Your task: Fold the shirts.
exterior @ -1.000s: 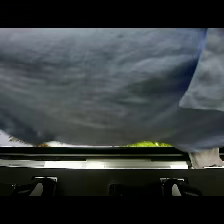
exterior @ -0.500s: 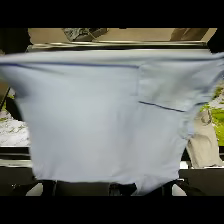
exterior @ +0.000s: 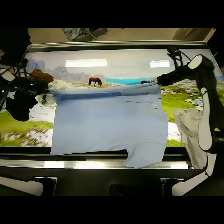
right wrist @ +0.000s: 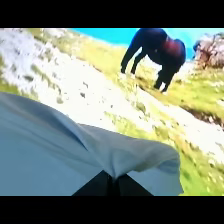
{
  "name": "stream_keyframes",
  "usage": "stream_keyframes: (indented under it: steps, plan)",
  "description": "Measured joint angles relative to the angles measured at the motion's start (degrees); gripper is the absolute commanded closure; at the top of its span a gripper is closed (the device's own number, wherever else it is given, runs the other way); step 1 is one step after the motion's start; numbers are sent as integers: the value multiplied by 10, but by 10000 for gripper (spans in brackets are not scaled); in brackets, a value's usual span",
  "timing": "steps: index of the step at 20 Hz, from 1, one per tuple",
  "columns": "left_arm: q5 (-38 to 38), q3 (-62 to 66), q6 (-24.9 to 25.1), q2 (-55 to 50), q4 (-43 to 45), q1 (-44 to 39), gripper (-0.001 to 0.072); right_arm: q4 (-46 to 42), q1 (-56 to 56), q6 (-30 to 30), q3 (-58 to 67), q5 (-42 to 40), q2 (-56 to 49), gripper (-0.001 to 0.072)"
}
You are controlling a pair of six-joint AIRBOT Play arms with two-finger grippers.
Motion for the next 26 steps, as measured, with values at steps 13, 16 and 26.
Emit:
stream_keyframes:
  steps: [13, 16, 26]
  plan:
    - [-243, 45, 39, -63, -7, -5, 675, -64, -25, -54, -56, 207, 25, 663]
    - [-287, 7, 35, -64, -8, -15, 675, -71, -25, -44, -93, 219, 25, 663]
    - [-329, -40, 31, -70, 40, -9, 675, -80, -26, -27, -129, 263, 28, 662]
